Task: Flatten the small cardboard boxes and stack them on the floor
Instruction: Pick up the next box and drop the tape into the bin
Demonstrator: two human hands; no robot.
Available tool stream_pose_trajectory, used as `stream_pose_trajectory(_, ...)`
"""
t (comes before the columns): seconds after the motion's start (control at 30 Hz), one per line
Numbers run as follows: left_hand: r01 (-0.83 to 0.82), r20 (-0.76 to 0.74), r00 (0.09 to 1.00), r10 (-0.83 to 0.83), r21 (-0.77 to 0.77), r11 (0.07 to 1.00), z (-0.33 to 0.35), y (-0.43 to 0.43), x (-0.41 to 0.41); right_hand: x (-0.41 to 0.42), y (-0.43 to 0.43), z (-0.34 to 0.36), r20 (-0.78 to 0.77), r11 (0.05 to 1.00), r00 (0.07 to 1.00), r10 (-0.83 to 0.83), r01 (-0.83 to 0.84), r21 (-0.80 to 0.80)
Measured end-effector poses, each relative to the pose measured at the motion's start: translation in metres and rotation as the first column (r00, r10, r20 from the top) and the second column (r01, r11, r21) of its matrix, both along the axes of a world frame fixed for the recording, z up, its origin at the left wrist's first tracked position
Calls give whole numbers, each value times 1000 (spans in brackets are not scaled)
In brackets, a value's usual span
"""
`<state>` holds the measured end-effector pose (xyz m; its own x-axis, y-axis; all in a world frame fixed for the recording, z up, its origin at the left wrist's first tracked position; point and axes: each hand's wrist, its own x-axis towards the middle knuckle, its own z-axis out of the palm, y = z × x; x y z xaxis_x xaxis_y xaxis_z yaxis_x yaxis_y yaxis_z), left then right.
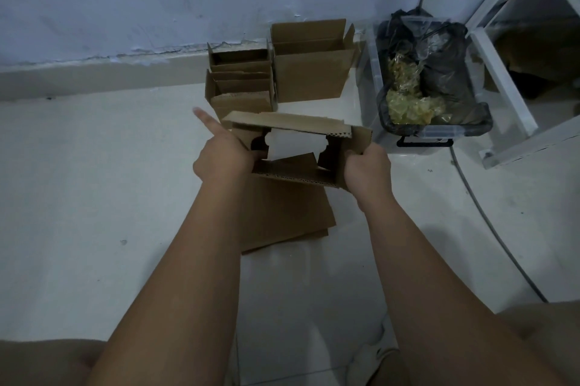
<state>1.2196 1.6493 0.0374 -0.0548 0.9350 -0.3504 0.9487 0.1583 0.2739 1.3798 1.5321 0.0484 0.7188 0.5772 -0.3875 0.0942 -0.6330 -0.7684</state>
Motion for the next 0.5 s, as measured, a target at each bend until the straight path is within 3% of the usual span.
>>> stream_pose_trajectory(0.17,73,-16,997,-74,-45,996,-5,-1,4,-4,2,-2,60,1000,998,22,-23,20)
stream_pose_trajectory(0.37,-4,100,995,9,-48,999,-6,2,4,-2,0,-4,54,998,998,14,-17,56)
stream_pose_trajectory(0.5,-15,434,900,46,-73,997,-10,5,1,6,0,-4,79,994,996,-27,18,108)
